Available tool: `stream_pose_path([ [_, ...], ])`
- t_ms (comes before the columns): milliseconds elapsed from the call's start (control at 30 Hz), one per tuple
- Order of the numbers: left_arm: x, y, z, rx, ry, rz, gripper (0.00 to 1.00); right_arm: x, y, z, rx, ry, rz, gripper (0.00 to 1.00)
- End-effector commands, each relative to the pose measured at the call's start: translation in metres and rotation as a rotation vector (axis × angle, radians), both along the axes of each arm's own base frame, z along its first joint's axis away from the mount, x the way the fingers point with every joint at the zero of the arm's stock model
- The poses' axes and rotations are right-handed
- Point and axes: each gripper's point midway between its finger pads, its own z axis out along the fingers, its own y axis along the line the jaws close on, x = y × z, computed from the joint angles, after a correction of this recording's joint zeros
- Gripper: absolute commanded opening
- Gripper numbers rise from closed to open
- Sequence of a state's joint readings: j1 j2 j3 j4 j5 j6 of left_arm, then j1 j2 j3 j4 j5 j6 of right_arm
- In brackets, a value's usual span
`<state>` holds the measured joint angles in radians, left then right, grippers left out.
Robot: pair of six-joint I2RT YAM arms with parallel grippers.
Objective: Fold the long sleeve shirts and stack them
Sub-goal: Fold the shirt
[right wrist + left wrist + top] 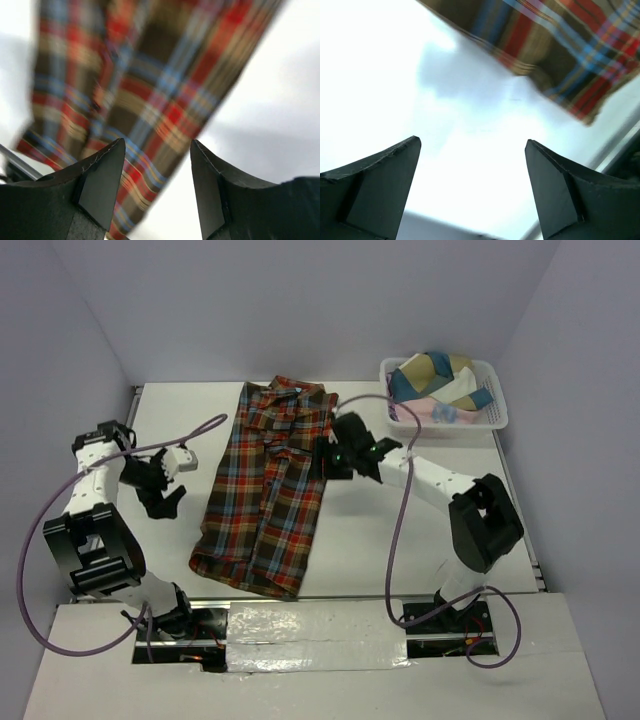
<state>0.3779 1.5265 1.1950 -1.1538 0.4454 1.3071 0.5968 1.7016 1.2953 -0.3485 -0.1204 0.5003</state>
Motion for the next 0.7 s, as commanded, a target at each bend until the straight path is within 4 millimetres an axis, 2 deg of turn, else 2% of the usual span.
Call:
stream_pose_path([
  [0, 0.024, -0.007, 0.046, -0.026, -0.157, -0.117, 0.99, -0.046, 0.01, -0.061, 0.004, 0.13, 0.026, 0.62],
  [33, 0.04, -0.008, 0.069, -0.021, -0.24, -0.135, 0.99, -0.054, 0.013, -0.066, 0.016, 0.142, 0.04, 0.62],
  [67, 0.05, -0.015, 0.081, -0.021, -0.305, -0.174, 0.99, -0.06, 0.016, -0.07, 0.031, 0.153, 0.05, 0.62],
  [100, 0.057, -0.021, 0.092, -0.007, -0.381, -0.248, 0.99, -0.068, 0.018, -0.078, 0.048, 0.168, 0.046, 0.62],
  [133, 0.055, -0.028, 0.105, 0.034, -0.457, -0.306, 0.99, -0.072, 0.019, -0.082, 0.057, 0.178, 0.043, 0.62],
  [167, 0.064, -0.04, 0.111, 0.091, -0.547, -0.403, 0.99, -0.079, 0.018, -0.09, 0.054, 0.198, 0.039, 0.62],
  [200, 0.064, -0.04, 0.111, 0.197, -0.6, -0.517, 0.99, -0.08, 0.02, -0.091, 0.068, 0.205, 0.023, 0.62],
  [233, 0.047, -0.047, 0.101, 0.247, -0.627, -0.589, 0.99, -0.084, 0.023, -0.096, 0.069, 0.219, 0.025, 0.62],
  [267, 0.042, -0.057, 0.094, 0.284, -0.65, -0.673, 0.99, -0.086, 0.024, -0.099, 0.071, 0.231, 0.022, 0.62],
  [300, 0.028, -0.056, 0.069, 0.33, -0.606, -0.783, 0.99, -0.09, 0.025, -0.102, 0.077, 0.249, 0.019, 0.62],
  [333, 0.016, -0.058, 0.061, 0.343, -0.584, -0.837, 0.99, -0.094, 0.027, -0.107, 0.078, 0.264, 0.024, 0.61],
  [367, 0.003, -0.06, 0.048, 0.335, -0.538, -0.889, 0.99, -0.095, 0.028, -0.11, 0.086, 0.269, 0.025, 0.6],
  [400, -0.023, -0.061, 0.024, 0.292, -0.45, -0.967, 0.99, -0.098, 0.03, -0.111, 0.1, 0.285, 0.035, 0.57],
  [467, -0.043, -0.061, 0.005, 0.266, -0.383, -1.029, 0.94, -0.101, 0.032, -0.118, 0.111, 0.309, 0.041, 0.53],
  [500, -0.054, -0.063, -0.009, 0.242, -0.355, -1.05, 0.92, -0.102, 0.033, -0.12, 0.111, 0.315, 0.045, 0.46],
  [533, -0.051, -0.064, -0.013, 0.246, -0.366, -1.06, 0.89, -0.101, 0.032, -0.123, 0.11, 0.327, 0.047, 0.41],
  [567, -0.056, -0.065, -0.024, 0.236, -0.352, -1.068, 0.87, -0.098, 0.032, -0.124, 0.111, 0.329, 0.043, 0.3],
  [600, -0.054, -0.065, -0.027, 0.241, -0.36, -1.068, 0.86, -0.098, 0.031, -0.125, 0.109, 0.335, 0.04, 0.24],
  [667, -0.043, -0.069, -0.031, 0.247, -0.407, -1.066, 0.83, -0.088, 0.02, -0.127, 0.11, 0.337, 0.012, 0.14],
])
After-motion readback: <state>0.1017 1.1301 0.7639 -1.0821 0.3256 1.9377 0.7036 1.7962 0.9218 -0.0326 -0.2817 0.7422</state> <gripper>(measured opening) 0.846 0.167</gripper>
